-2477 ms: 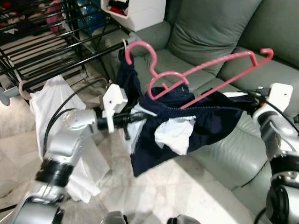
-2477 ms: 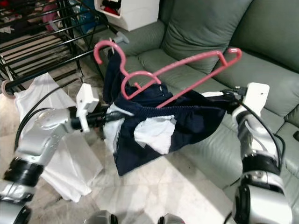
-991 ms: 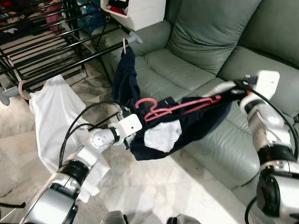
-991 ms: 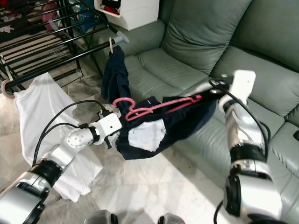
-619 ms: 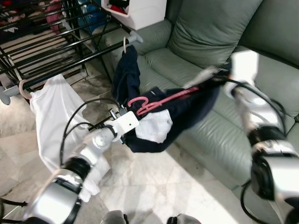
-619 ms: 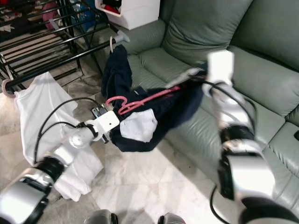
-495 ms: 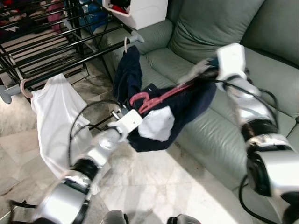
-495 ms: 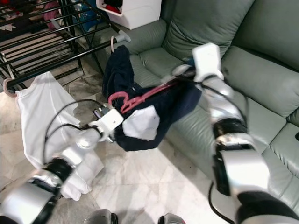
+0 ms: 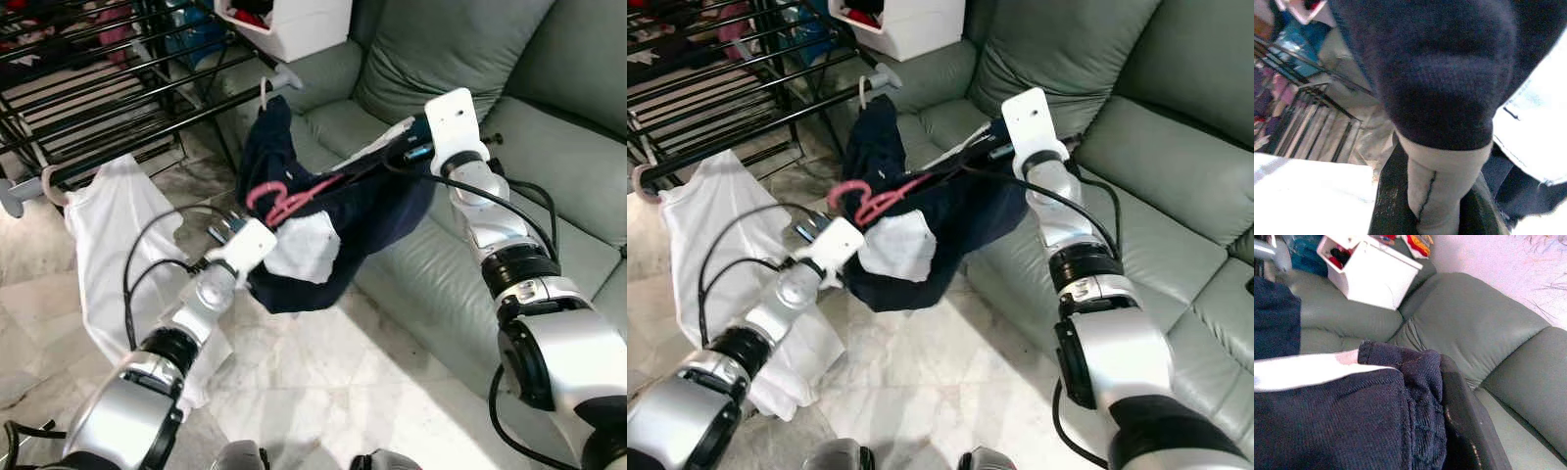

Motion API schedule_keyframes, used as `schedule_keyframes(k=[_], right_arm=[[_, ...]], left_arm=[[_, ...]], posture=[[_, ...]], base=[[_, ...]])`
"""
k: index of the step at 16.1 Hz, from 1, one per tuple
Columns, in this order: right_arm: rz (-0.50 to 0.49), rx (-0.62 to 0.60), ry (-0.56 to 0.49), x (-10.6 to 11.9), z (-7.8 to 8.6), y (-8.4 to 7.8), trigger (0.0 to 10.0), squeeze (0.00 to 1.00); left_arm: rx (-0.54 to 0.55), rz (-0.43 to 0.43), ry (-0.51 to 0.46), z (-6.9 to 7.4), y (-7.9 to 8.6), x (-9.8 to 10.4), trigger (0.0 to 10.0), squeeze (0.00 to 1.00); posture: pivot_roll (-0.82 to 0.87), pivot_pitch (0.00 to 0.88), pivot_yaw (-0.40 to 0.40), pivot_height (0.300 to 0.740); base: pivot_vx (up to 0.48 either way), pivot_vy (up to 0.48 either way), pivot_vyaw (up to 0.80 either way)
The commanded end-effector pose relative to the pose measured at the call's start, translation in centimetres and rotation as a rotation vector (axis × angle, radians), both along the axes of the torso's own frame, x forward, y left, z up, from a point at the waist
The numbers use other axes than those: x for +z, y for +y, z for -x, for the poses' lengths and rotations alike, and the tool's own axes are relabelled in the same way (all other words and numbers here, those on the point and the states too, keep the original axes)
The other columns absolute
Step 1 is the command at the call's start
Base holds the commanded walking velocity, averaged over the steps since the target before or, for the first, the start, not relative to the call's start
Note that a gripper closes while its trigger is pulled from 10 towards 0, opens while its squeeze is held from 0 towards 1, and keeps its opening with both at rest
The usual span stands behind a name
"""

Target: Hang hanger

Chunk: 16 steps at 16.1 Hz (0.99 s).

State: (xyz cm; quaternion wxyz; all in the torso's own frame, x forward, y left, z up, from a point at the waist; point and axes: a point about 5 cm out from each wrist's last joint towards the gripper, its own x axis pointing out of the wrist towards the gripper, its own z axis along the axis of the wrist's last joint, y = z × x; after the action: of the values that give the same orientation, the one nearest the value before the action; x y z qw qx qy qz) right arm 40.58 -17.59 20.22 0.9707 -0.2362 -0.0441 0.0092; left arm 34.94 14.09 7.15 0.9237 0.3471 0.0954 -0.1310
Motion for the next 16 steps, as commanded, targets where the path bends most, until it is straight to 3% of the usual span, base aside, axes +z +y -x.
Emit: schedule_keyframes(k=[1,4,8,9,10,13,14,16], right_arm=[[0.013,-0.089,-0.028,0.6,0.3,-2.9,0.0,0.00],[0.018,-0.166,0.005,-0.8,1.1,-5.3,0.0,0.00],[0.070,-0.212,0.007,-1.5,1.7,-6.8,0.0,0.00],[-0.001,-0.223,0.017,-1.6,1.7,-6.9,0.0,0.00],[-0.076,-0.205,0.023,-1.6,1.5,-6.1,0.0,0.00],[-0.169,-0.077,0.025,-1.6,0.6,-1.1,0.0,0.00],[-0.241,0.013,0.022,-1.1,0.3,2.3,0.0,0.00],[-0.243,0.173,0.019,-0.3,0.5,7.5,0.0,0.00]], left_arm=[[0.101,0.002,-0.003,-0.1,2.5,0.1,0.0,0.00],[0.151,0.002,-0.040,-0.3,3.7,0.6,0.0,0.00],[0.164,0.041,-0.036,-0.3,4.0,0.6,0.0,0.00],[0.148,0.014,-0.043,-0.3,3.9,0.6,0.0,0.00],[0.119,-0.003,-0.051,-0.3,3.0,0.5,0.0,0.00],[0.055,0.024,-0.036,0.0,0.2,-0.1,0.0,0.00],[0.027,0.050,-0.024,0.1,-1.3,-0.3,0.0,0.00],[0.019,0.080,-0.016,0.1,-2.9,-0.2,0.0,0.00]], posture=[[-0.04,0.000,0.013,0.740],[-0.04,0.000,0.009,0.740],[-0.04,0.000,0.009,0.740],[-0.04,0.000,0.012,0.740],[-0.04,0.000,0.012,0.740],[-0.04,0.000,0.013,0.740],[-0.04,0.000,0.013,0.740],[-0.04,0.000,0.010,0.740]], base=[[0.000,0.000,0.00],[0.000,0.000,0.00],[0.000,0.000,0.00],[0.000,0.000,0.00],[0.000,0.000,0.00],[0.000,0.000,0.00],[0.000,0.000,0.00],[0.000,0.000,0.00]])
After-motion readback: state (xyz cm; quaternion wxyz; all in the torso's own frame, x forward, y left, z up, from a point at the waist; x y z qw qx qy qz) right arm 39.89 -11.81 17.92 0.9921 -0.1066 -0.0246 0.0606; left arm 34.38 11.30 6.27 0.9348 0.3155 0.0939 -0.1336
